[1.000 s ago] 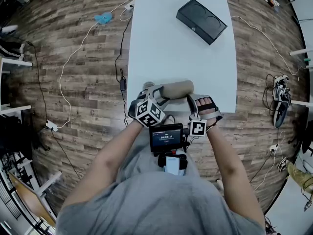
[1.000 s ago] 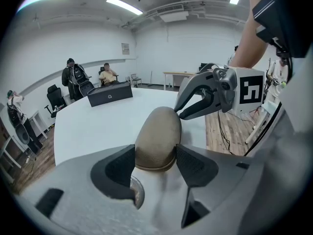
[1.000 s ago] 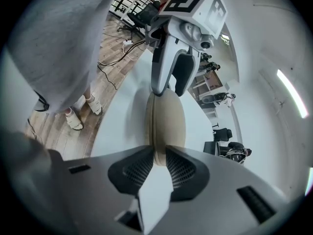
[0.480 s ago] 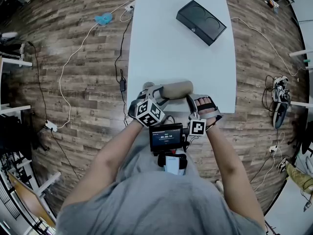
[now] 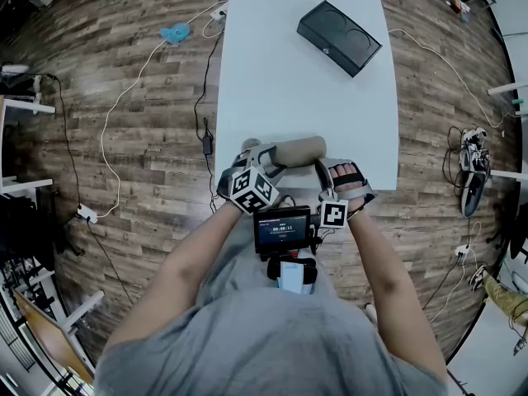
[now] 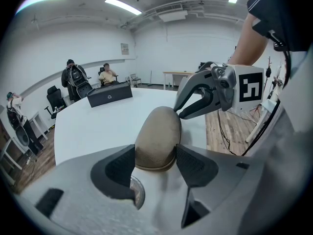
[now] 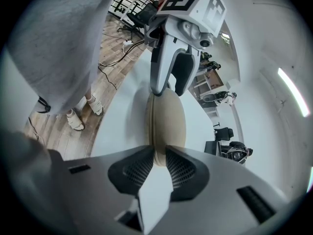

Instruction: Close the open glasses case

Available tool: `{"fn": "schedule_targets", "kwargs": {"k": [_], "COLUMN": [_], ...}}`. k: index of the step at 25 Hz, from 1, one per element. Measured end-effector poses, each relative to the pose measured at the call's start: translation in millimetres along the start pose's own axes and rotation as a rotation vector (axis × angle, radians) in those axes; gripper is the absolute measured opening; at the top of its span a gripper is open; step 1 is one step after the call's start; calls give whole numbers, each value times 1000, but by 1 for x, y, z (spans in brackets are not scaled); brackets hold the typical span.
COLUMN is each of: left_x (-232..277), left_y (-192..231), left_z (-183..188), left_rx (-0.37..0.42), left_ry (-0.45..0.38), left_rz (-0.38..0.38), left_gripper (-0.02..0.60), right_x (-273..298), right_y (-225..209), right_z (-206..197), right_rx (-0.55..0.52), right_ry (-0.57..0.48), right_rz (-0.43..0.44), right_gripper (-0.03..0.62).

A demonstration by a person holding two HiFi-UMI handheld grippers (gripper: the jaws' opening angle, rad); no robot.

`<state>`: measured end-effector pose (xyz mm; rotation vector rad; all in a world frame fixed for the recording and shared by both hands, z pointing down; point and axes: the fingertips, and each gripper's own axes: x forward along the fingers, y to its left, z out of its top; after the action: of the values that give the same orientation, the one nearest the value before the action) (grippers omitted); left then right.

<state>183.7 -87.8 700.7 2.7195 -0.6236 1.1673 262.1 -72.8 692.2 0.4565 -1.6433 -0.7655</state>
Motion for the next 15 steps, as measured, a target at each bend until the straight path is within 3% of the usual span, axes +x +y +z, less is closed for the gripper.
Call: {"fn": "schedule_targets", "kwargs": {"k": [11,15], "left_x": [3,0], "left_y": [-2,-1], "left_z": [-5,-3], "left_rx": [-7,-6], "left_ry": [3,8], "left_rz": [-33,-24], "left_gripper": [249,249], "right_x": [-3,-17], "right_y": [-3,-17], "right_z": [1,-2], "right_rx": [20,143], "right_ry": [-4,-23], "right_rz": [8,-32], "right_gripper": [84,84]}}
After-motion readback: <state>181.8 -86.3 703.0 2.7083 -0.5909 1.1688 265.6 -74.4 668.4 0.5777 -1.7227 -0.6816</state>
